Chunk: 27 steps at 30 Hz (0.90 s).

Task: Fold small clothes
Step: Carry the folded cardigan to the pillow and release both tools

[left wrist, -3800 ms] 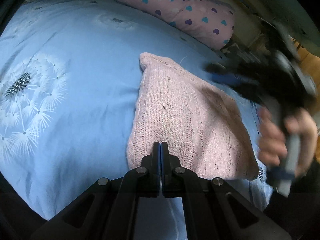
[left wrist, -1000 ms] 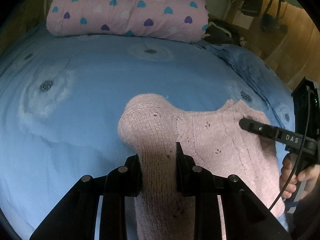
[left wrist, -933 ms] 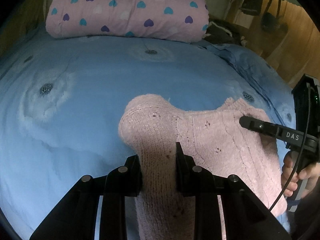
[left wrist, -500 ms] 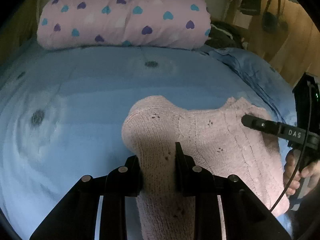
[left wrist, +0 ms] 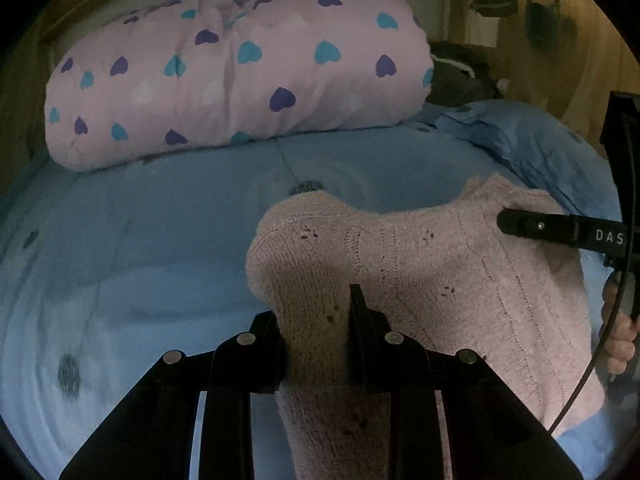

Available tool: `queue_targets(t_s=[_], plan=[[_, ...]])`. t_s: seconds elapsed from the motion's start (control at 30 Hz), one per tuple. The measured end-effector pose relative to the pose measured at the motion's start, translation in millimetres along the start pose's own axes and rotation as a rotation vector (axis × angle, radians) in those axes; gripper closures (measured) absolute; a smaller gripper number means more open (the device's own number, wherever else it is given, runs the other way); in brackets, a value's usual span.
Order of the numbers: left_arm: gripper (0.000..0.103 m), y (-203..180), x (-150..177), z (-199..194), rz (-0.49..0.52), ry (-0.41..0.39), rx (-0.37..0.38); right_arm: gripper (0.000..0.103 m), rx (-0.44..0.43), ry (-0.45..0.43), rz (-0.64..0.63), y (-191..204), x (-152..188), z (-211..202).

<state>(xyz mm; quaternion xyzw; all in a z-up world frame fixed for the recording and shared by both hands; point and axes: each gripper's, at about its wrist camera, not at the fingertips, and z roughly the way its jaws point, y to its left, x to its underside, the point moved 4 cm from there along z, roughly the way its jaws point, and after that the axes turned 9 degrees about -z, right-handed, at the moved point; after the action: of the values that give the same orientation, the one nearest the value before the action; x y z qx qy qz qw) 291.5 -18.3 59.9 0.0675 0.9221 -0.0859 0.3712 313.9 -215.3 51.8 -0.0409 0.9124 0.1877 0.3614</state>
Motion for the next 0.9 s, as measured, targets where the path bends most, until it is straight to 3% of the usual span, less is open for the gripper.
queue_targets(t_s=[0.17,0.23,0.27,0.3,0.37,0.43,0.5,0.77,0.9], plan=[[0.098,6.0,-18.7,38.1,0.009,0.043,-0.03,0.076,0.043,0.012,-0.055,-10.7,-28.5,33.1],[0.097,14.3,-19.3,66.4,-0.029,0.161,-0.014,0.076,0.059,0.087,-0.04,-24.8,-33.7,60.4],[0.093,15.4,-19.0,70.5,-0.036,0.182,-0.011,0.073,0.075,0.145,-0.031,-29.9,-32.9,72.9],[0.09,17.0,-20.3,71.2,-0.038,0.187,-0.015,0.07,0.093,0.184,-0.026,-32.7,-31.4,79.6],[0.082,18.7,-24.8,58.1,-0.028,0.162,-0.05,0.047,0.162,0.195,-0.03,-34.1,-36.2,75.4],[0.082,20.9,-27.3,32.0,-0.013,0.123,-0.147,0.046,0.267,0.142,-0.055,-31.1,-46.3,47.9],[0.082,20.5,-26.4,1.1,0.017,0.112,-0.193,0.046,0.24,0.105,-0.066,-24.1,-52.2,18.1],[0.082,17.3,-5.2,-130.5,-0.003,0.084,-0.228,0.046,0.234,0.033,-0.126,26.3,-35.8,-118.3],[0.076,5.6,27.2,-190.8,-0.026,0.068,-0.22,0.046,0.223,0.021,-0.143,57.5,2.6,-175.4]])
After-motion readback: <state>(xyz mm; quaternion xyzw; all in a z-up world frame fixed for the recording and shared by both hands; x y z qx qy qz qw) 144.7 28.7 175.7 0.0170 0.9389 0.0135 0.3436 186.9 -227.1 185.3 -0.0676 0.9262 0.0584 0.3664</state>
